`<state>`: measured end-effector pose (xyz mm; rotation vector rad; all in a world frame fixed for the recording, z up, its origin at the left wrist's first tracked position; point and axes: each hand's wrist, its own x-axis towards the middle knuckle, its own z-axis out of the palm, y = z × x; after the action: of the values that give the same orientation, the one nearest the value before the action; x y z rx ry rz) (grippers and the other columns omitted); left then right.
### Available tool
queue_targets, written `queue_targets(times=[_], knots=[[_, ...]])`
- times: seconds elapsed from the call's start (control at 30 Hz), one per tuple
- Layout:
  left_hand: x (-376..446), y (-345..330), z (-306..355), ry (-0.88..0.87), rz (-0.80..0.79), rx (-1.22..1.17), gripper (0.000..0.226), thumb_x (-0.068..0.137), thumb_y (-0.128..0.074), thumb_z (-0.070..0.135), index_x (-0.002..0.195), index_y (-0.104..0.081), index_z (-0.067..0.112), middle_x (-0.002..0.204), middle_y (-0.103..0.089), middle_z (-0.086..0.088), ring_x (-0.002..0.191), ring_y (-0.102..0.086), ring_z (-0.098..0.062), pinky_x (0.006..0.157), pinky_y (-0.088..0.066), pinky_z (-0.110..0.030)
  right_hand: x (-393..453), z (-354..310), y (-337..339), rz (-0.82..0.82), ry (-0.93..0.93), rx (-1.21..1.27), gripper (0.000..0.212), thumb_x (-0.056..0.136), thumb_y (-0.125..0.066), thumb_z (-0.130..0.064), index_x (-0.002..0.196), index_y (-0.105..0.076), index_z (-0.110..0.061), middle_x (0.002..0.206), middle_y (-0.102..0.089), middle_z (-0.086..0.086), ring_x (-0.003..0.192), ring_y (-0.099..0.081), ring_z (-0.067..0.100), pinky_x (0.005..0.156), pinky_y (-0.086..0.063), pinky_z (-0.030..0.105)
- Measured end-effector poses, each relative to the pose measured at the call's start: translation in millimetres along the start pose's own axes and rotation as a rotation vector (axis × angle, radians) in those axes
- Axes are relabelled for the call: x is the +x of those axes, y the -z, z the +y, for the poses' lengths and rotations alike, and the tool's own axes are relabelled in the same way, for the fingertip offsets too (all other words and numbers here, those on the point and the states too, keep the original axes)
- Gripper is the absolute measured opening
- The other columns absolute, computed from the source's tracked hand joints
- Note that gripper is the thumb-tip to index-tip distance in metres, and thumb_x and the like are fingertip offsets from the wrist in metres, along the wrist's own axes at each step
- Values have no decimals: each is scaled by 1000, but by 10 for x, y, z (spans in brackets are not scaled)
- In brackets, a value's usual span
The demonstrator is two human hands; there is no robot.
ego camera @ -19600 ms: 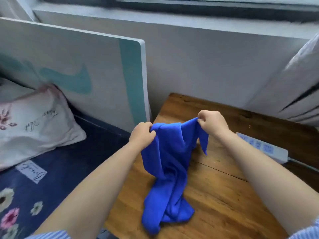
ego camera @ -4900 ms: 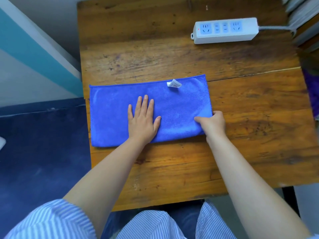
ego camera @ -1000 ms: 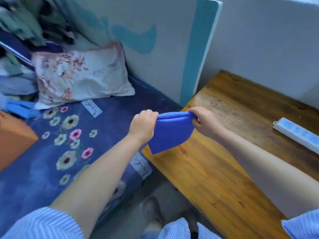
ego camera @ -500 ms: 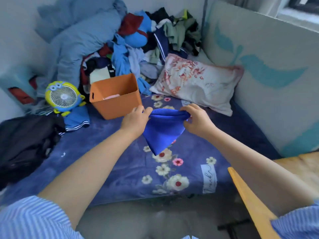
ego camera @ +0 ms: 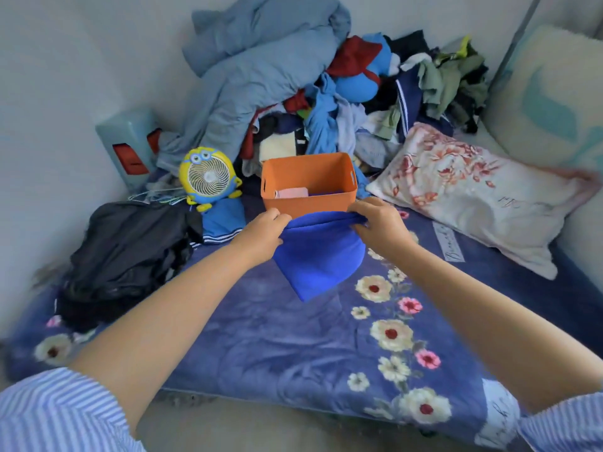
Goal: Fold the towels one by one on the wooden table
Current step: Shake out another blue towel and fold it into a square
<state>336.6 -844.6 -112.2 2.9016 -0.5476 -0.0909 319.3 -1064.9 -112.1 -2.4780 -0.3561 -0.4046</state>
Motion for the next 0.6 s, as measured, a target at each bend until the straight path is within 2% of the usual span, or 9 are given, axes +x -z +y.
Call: queue_targets(times=[0.1, 0.23, 0.33, 0.4, 0.47, 0.6], knots=[[237, 31, -204, -27, 2, -71, 40, 87, -52, 1, 126, -45, 5, 118, -43, -15, 114, -43, -26, 90, -34, -30, 276, 18, -62, 10, 8, 8, 32, 76, -58, 11, 106, -64, 5, 109, -62, 24, 100, -59, 36, 84, -38, 29], [719, 60, -493, -19, 16, -116, 33, 87, -54, 2, 120, -51, 4, 114, -45, -13, 108, -46, -26, 87, -35, -29, 781, 190, -177, 6, 3, 17, 27, 74, -59, 13, 98, -67, 6, 98, -68, 25, 91, -62, 33, 67, -30, 15], [1124, 79, -688, -16, 22, -84, 31, 88, -54, 7, 119, -51, 4, 114, -47, -13, 108, -47, -25, 89, -37, -31, 1208, 414, -269, -43, 39, 15, 17, 74, -59, 11, 88, -68, 6, 81, -67, 24, 76, -59, 32, 60, -28, 19], [1390, 89, -795, -20, 2, -5, 29, 90, -53, 12, 118, -50, 4, 115, -48, -12, 109, -46, -25, 88, -39, -34, 1470, 554, -342, -69, 51, 36, 16, 74, -58, 12, 86, -68, 5, 79, -67, 21, 69, -52, 24, 60, -29, 19], [1749, 96, -922, -11, -13, 100, 26, 92, -49, 17, 114, -49, 5, 115, -48, -10, 108, -46, -24, 83, -39, -34, 1812, 738, -445, -82, 56, 57, 19, 73, -59, 13, 87, -68, 4, 83, -68, 20, 71, -49, 19, 63, -28, 13], [2352, 102, -1112, 50, 44, 158, 25, 93, -46, 19, 115, -46, 7, 116, -52, -8, 107, -47, -25, 74, -39, -36, 2419, 1047, -671, -103, 41, 48, 23, 71, -57, 17, 90, -67, 7, 88, -68, 22, 77, -58, 24, 65, -30, 14]])
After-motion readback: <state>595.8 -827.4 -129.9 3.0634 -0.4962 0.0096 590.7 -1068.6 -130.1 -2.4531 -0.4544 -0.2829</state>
